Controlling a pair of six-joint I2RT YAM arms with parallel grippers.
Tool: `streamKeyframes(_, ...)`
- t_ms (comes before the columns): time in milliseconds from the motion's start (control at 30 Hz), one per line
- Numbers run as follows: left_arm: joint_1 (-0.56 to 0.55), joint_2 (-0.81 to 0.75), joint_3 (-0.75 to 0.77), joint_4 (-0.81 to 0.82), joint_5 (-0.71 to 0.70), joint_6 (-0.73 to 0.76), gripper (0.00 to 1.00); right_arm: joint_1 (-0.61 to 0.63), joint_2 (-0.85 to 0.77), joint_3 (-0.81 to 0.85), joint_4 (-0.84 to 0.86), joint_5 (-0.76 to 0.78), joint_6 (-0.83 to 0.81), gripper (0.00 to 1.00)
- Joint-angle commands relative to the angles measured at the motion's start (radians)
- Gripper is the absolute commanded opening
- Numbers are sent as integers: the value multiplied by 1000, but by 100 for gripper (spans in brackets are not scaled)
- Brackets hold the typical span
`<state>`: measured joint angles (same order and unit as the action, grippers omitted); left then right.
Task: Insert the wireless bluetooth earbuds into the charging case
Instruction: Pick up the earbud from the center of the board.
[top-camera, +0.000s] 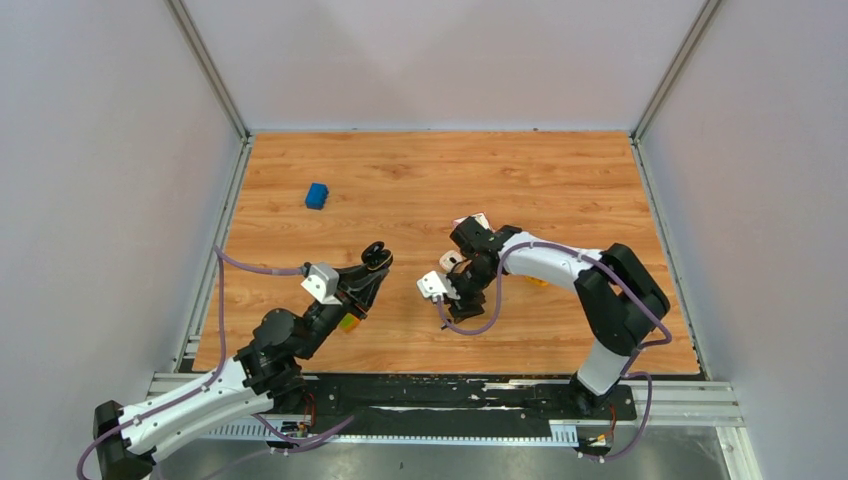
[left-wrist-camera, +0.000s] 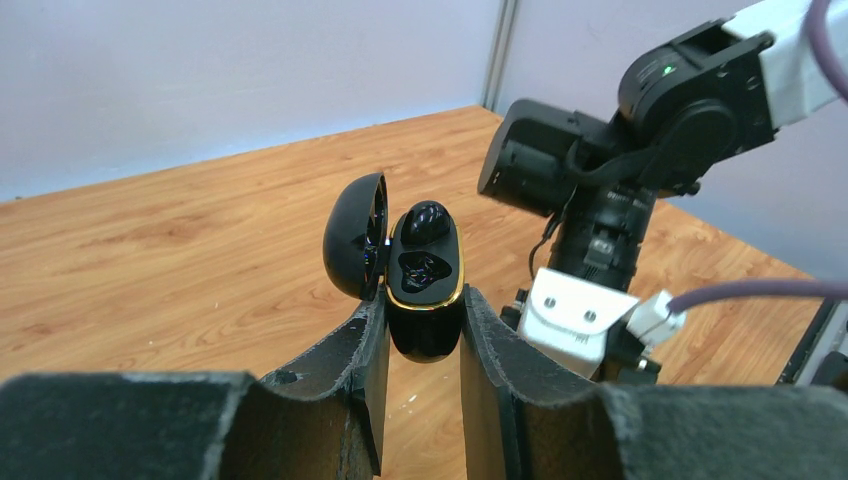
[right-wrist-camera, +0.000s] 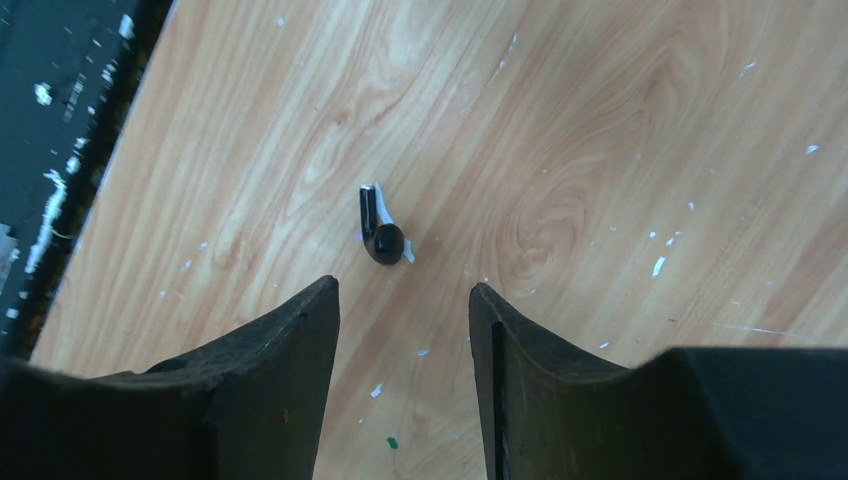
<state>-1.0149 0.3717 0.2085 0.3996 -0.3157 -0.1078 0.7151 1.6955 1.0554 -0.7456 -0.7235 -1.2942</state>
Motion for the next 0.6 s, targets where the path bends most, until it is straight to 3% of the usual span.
streamKeyframes(0, -4, -31, 25, 3, 3, -13, 0, 35, 40, 62, 9, 90, -62, 50)
streamKeyframes(300, -4, -34, 26, 4, 15, -18, 0, 51, 124, 120, -8, 113, -52, 49)
streamKeyframes(567, -5, -33, 22, 10, 22, -24, 0, 61, 126, 105, 98, 157, 38, 47)
